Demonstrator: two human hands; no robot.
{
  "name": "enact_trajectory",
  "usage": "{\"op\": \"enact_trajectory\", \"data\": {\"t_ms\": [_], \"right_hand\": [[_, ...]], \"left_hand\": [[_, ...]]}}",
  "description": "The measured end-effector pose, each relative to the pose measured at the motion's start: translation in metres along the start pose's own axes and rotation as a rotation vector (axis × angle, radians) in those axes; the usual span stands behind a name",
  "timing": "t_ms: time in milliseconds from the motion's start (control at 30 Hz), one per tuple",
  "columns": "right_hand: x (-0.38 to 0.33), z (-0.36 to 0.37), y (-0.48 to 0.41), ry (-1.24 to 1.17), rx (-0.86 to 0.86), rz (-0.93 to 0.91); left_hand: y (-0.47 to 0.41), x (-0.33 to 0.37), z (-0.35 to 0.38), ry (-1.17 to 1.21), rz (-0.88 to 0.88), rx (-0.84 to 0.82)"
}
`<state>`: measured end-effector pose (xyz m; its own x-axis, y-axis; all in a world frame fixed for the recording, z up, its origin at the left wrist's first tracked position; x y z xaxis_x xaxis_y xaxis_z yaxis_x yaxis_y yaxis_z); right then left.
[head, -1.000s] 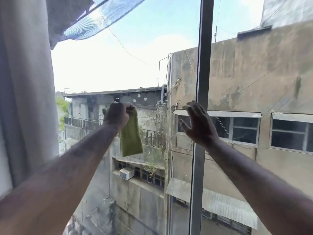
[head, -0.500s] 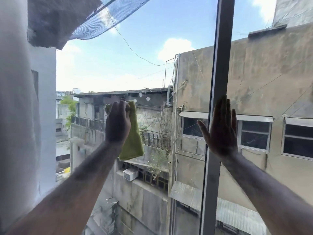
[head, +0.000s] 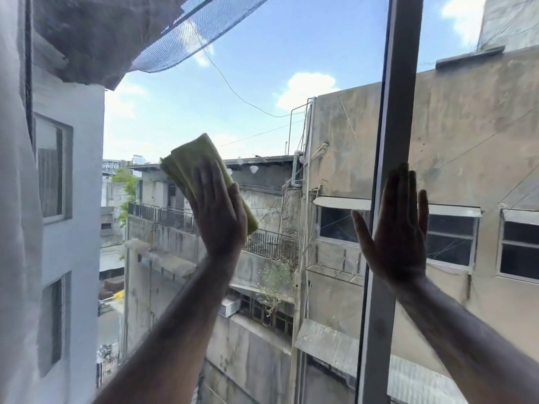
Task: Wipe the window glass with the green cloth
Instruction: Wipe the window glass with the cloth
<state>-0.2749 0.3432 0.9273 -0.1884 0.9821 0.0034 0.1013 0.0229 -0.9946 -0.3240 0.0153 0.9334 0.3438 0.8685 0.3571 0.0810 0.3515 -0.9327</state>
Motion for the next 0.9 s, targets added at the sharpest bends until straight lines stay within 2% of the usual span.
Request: {"op": "enact_trajectory", "data": {"t_ms": [67,133,200,233,267,400,467,500,600,633,667,700,833,867,900], "right_hand": [[0.000,0.000,0.000,-0.007,0.007,-0.005],[-0.001,-0.001,0.000,-0.001,0.013,-0.012],[-0.001,-0.002,0.000,0.006,0.010,-0.006],[-0.001,-0.002,-0.001,0.006,0.008,-0.001],[-0.001,-0.002,-0.001,0.005,0.008,0.004],[0.000,-0.001,-0.001,0.001,0.018,0.003],[0.000,-0.001,-0.001,0.002,0.024,-0.008],[0.000,-0.001,-0.001,0.000,0.028,-0.009],[0.000,-0.002,0.000,-0.011,0.027,-0.011],[0.000,-0.002,-0.001,-0.014,0.026,-0.012],[-0.001,-0.003,-0.001,-0.019,0.024,-0.009],[-0.002,-0.003,-0.001,-0.023,0.024,-0.004],[-0.001,-0.004,0.000,-0.013,0.027,0.008],[-0.002,-0.003,0.000,-0.005,0.028,0.007],[-0.001,-0.003,0.000,0.005,0.032,0.005]], "left_hand": [[0.005,0.040,0.010,-0.002,0.205,-0.012],[0.037,0.071,0.018,-0.026,0.541,-0.073],[0.057,0.065,0.017,-0.083,0.782,-0.127],[0.051,0.054,0.012,-0.101,0.793,-0.124],[0.035,0.040,0.006,-0.099,0.718,-0.103],[-0.041,0.006,-0.006,-0.057,0.192,0.019],[-0.037,0.025,-0.002,-0.034,0.144,0.035],[-0.023,0.041,0.003,-0.025,0.227,0.015],[0.050,0.072,0.018,-0.068,0.767,-0.139],[0.060,0.068,0.018,-0.103,0.891,-0.173],[0.057,0.060,0.015,-0.122,0.924,-0.171],[0.041,0.051,0.010,-0.121,0.855,-0.138],[-0.041,0.030,-0.006,-0.030,0.139,0.022],[-0.050,0.040,-0.005,-0.004,0.063,0.037],[-0.051,0.057,0.001,0.016,0.070,0.030]]}}
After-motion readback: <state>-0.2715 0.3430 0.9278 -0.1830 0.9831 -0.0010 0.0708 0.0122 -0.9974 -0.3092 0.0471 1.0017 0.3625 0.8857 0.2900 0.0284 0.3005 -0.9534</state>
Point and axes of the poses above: each hand's wrist, its own y-axis away from the middle knuckle, its own z-axis out of the palm, x = y × z, the point moved 10 cm from there along -y, towards the middle knuckle, and after that the axes turned 8 degrees about -y, right-handed, at the moved point
